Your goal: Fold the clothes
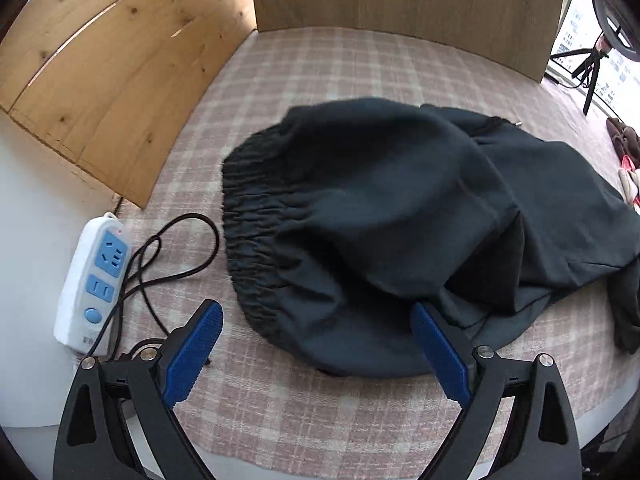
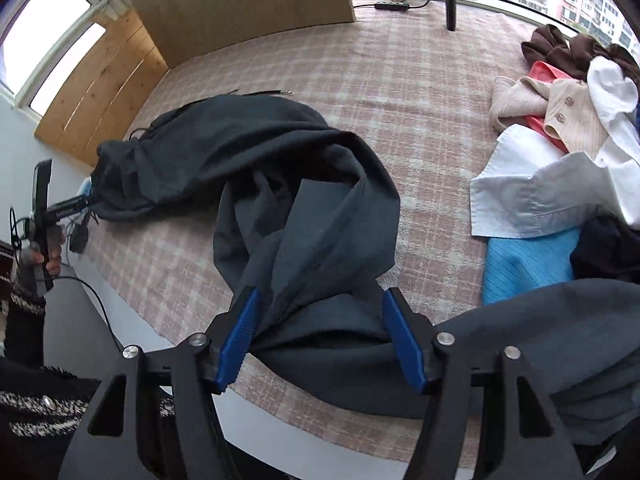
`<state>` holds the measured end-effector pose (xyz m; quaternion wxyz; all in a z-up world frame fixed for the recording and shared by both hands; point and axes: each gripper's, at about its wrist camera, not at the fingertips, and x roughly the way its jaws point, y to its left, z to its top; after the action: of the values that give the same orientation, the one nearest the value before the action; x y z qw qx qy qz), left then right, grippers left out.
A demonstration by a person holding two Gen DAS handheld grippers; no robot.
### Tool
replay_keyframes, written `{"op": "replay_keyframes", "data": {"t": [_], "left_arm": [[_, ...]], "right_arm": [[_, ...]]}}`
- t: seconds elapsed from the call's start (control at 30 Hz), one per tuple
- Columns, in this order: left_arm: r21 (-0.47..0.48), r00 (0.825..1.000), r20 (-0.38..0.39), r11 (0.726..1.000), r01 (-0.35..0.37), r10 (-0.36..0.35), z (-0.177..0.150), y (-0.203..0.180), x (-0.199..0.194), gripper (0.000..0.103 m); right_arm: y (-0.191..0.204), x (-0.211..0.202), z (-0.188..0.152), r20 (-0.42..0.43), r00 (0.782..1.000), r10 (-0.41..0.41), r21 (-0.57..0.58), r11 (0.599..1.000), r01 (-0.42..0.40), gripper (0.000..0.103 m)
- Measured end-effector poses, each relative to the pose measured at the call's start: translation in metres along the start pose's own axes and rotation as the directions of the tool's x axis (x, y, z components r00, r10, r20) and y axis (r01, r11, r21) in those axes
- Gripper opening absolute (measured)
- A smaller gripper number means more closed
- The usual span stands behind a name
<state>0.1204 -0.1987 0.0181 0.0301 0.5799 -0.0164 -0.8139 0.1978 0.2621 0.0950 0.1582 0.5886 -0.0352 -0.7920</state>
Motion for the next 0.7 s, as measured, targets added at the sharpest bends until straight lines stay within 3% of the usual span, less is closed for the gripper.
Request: {"op": "replay_keyframes", "data": {"t": [0.03,0.1,0.13,0.17,0.2,0.23,0.3,0.37,0.43,0.5,0.57,0.63,0.7], "left_arm": [[-0.006,1.000,-0.014,1.000,-0.006,0.006,0.003,-0.004,0.006,0.081],[-0.026,0.999,-0.034,1.000,-0.004,0.003,0.008,-0.010,0.015,0.036],[-0.042,1.000,-0.030,0.999,-0.003,0.002,0.011,-0.011,0.016,0.028],[-0.054,1.000,-0.010,0.998,-0.009,0.008,0.014,-0.009,0.013,0.013],[-0.066,1.000,0.012,0.998,-0.014,0.015,0.018,-0.007,0.009,0.006],[-0.088,0.999,0.032,0.996,0.001,0.002,0.022,-0.004,0.003,0.005],[-0.131,0.997,0.074,0.991,0.037,-0.027,0.031,0.005,-0.009,0.004],[-0.152,0.991,0.132,0.988,0.031,-0.010,0.047,0.011,-0.029,0.003],[-0.164,0.981,0.196,0.986,0.042,-0.009,0.068,0.016,-0.055,0.003],[-0.162,0.962,0.274,0.985,0.055,-0.008,0.088,0.017,-0.087,0.003],[-0.142,0.945,0.328,0.988,0.060,-0.011,0.101,0.016,-0.118,0.002],[-0.116,0.930,0.369,0.991,0.062,-0.015,0.100,0.019,-0.146,0.002],[-0.087,0.922,0.387,0.995,0.043,-0.006,0.085,0.027,-0.166,0.002]], "right_arm": [[0.005,0.004,0.002,-0.007,1.000,-0.020,-0.031,0.999,0.020,0.063],[0.011,0.015,0.006,-0.021,0.998,-0.066,-0.086,0.994,0.064,0.062],[0.011,0.021,0.008,-0.031,0.996,-0.089,-0.110,0.990,0.086,0.059],[0.009,0.027,0.009,-0.041,0.993,-0.111,-0.133,0.986,0.105,0.050],[0.008,0.033,0.011,-0.052,0.990,-0.133,-0.157,0.980,0.124,0.015],[0.002,0.035,0.013,-0.066,0.989,-0.136,-0.152,0.980,0.125,0.005],[-0.015,0.026,0.027,-0.023,0.987,-0.161,-0.117,0.981,0.157,0.005],[-0.031,0.005,0.049,0.060,0.972,-0.229,-0.086,0.969,0.234,0.004],[-0.048,-0.025,0.079,0.161,0.939,-0.305,-0.024,0.950,0.312,0.004],[-0.062,-0.066,0.109,0.267,0.908,-0.324,0.069,0.946,0.317,0.004],[-0.062,-0.112,0.127,0.373,0.863,-0.340,0.106,0.940,0.325,0.003],[-0.053,-0.153,0.135,0.464,0.812,-0.355,0.104,0.932,0.349,0.004],[-0.044,-0.187,0.121,0.513,0.798,-0.317,0.075,0.942,0.326,0.004]]}}
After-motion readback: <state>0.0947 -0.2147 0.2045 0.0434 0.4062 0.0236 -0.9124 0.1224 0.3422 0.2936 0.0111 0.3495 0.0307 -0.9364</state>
